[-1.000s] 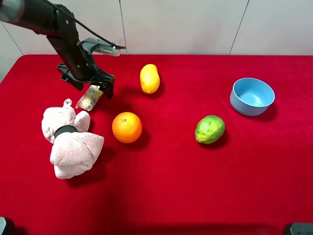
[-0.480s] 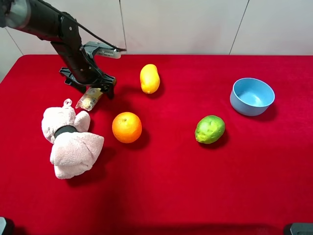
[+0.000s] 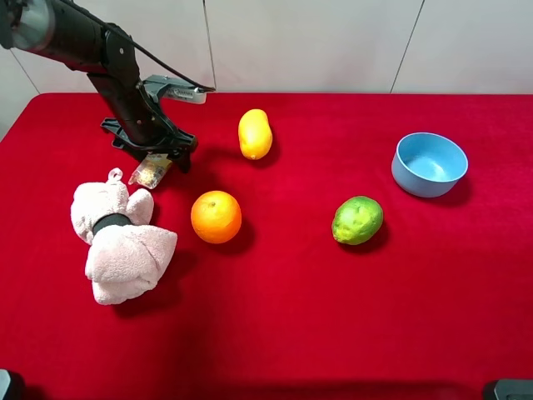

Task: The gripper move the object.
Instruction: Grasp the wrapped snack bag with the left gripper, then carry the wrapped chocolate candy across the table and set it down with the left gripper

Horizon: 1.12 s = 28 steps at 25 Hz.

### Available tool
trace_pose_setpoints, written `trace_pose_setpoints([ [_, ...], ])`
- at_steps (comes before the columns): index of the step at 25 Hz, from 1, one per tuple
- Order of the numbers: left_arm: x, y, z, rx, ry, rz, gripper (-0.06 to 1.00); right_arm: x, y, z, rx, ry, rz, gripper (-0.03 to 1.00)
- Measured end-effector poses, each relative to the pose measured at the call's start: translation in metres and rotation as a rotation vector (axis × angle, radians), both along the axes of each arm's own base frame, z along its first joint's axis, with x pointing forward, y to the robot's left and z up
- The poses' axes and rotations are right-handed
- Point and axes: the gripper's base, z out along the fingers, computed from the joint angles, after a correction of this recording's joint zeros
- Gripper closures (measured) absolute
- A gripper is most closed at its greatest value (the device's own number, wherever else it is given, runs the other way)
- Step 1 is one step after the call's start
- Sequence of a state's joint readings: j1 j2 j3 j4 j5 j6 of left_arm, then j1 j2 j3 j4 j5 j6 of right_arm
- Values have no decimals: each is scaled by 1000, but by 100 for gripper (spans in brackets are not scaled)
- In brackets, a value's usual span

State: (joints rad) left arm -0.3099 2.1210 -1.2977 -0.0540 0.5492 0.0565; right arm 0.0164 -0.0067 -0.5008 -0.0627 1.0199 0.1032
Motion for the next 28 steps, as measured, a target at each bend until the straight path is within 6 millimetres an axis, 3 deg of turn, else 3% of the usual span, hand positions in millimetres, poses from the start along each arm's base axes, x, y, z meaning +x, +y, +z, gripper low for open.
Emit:
trace_pose_setpoints([
  [14, -2, 1, 0, 7, 26, 1, 71, 0, 0, 0, 0, 0, 0, 27],
  [28, -2, 1, 4, 4, 19, 1, 72, 0, 0, 0, 0, -1, 0, 27],
])
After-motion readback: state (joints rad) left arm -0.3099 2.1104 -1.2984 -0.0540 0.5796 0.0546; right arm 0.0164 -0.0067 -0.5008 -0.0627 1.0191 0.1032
